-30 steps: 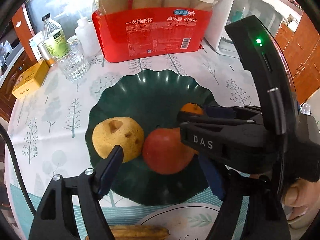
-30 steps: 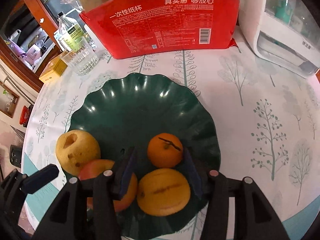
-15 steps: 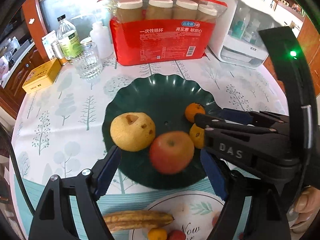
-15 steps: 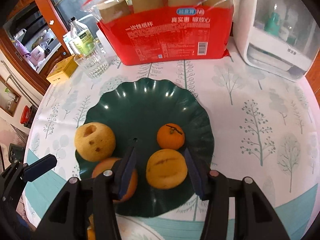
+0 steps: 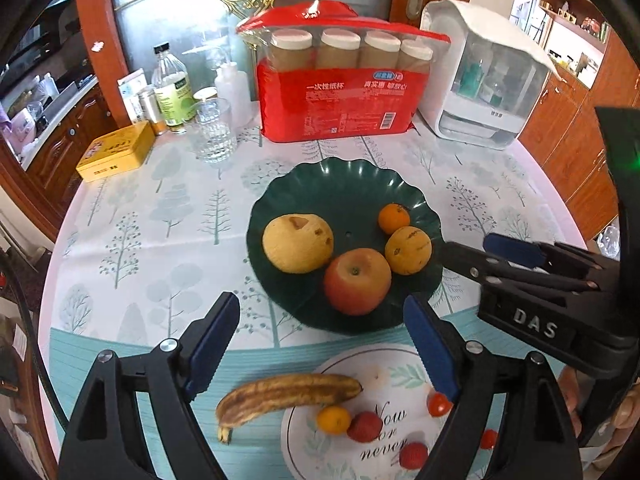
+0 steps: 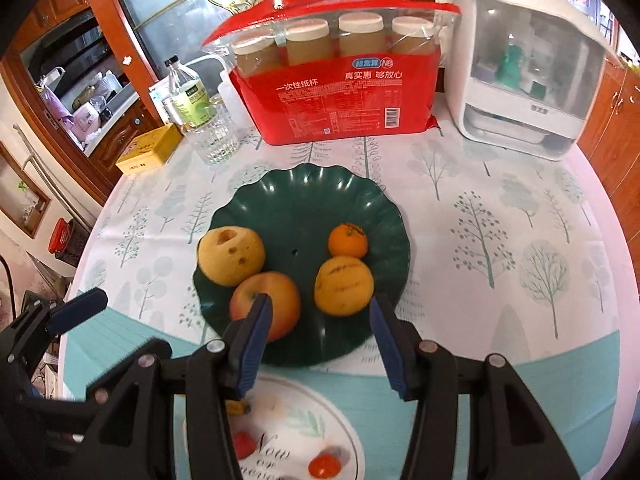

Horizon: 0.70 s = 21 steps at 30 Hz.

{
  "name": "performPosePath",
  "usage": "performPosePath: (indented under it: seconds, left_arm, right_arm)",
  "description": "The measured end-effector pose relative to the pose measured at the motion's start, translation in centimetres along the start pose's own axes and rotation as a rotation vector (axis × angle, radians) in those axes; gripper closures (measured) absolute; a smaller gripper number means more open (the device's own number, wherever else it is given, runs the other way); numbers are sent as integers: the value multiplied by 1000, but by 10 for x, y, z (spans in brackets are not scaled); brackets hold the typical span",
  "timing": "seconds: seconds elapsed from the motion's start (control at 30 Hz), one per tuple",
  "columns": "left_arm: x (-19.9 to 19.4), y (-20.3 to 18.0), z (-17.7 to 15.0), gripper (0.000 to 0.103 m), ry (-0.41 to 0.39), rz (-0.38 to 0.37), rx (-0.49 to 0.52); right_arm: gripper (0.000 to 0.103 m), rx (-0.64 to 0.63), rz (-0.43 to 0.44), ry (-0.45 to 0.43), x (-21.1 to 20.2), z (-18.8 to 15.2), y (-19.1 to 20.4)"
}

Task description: Organize fruits

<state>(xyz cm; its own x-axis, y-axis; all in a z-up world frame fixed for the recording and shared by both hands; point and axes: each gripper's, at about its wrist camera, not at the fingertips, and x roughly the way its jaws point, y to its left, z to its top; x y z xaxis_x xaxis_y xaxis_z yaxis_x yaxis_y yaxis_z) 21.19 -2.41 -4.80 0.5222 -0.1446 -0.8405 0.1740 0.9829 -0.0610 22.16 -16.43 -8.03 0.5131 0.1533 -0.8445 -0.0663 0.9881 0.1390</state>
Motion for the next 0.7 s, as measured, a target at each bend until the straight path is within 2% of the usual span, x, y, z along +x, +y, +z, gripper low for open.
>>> performPosePath:
  seconds: [0.4, 0.7]
  left_arm:
    - [-41, -17, -48, 18, -35, 8, 0]
    - [-51, -45, -104, 17, -9, 39, 29]
  right_arm:
    - [52, -67, -2, -36, -56, -64, -2]
    - [52, -97, 42, 14, -73, -125, -17]
